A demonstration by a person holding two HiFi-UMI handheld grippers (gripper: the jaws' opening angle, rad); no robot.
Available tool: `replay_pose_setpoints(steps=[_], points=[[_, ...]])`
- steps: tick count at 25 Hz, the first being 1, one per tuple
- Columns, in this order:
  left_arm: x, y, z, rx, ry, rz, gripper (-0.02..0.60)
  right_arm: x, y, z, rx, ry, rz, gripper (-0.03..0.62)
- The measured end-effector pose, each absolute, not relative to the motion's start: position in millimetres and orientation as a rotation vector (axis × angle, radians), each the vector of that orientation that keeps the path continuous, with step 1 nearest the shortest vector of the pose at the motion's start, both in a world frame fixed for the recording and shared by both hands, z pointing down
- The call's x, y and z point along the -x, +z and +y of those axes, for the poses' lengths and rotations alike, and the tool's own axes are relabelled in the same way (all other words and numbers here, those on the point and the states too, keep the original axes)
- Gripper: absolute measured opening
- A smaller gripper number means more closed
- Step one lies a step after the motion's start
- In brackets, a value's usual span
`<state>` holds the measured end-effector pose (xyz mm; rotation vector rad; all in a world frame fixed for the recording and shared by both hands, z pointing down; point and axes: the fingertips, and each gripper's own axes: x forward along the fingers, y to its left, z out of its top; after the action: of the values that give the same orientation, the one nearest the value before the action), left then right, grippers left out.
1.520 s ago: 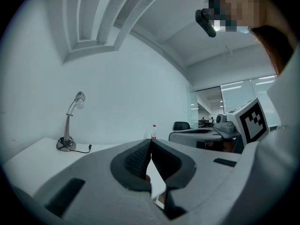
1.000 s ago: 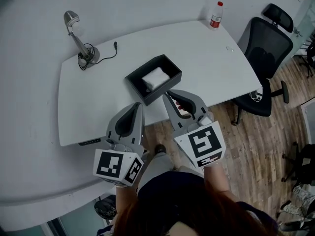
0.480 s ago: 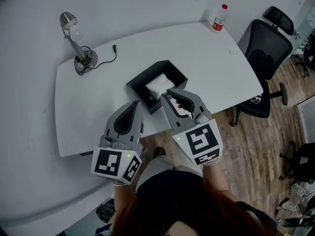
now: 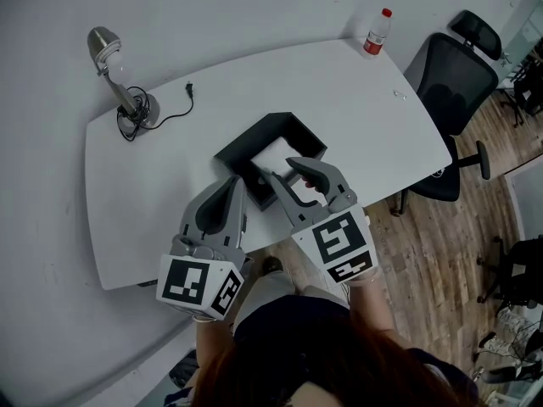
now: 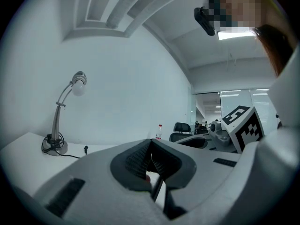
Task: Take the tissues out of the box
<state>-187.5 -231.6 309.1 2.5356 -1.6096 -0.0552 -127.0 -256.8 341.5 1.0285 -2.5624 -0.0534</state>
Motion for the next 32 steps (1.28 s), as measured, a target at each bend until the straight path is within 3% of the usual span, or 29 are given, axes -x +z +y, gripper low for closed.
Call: replay_pose_setpoints(steps=[32], points=[[215.3,357.7,-291.5,-2.430,-0.060,-1.493,0.021,148.1,449.9,-310.3,-0.780,0.081,-2.122,0.248]])
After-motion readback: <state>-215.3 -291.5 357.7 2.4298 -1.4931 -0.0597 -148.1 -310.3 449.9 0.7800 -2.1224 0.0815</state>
